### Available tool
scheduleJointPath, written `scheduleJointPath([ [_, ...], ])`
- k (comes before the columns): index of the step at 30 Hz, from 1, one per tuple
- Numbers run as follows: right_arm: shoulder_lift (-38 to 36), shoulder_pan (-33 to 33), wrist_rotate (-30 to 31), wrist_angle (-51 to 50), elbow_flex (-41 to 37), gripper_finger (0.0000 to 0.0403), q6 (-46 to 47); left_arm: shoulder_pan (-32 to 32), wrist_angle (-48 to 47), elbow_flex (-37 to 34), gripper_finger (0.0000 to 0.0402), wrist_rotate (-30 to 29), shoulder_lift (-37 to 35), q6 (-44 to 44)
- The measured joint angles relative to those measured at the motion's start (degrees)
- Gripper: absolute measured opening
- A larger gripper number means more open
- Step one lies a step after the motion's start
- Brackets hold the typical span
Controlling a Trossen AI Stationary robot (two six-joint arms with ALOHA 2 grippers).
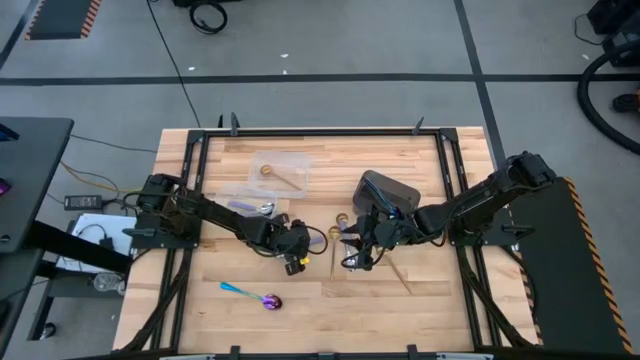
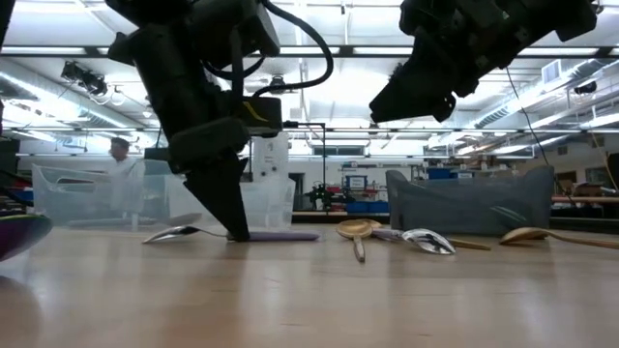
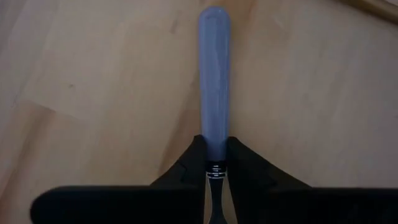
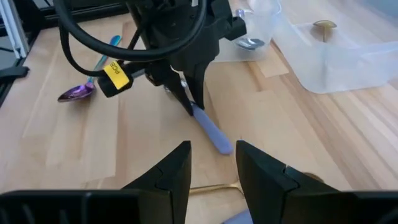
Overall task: Sort silverware by color (type)
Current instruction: Put the blue spoon into the bottom transparent bin
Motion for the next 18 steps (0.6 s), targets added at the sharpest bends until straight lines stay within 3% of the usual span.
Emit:
scheduleJointPath([
  [9, 0.1, 0.1, -4.4, -5.3, 0.0, 0.0136, 2.9, -2.2, 0.0, 0.0, 0.0050, 1.9, -1.8, -1.8],
  [18, 0.2, 1.3, -3.3, -6.2, 0.0, 0.0136, 3.1, -3.2, 0.1, 0.0, 0.0048, -0.9, -2.1, -3.3],
])
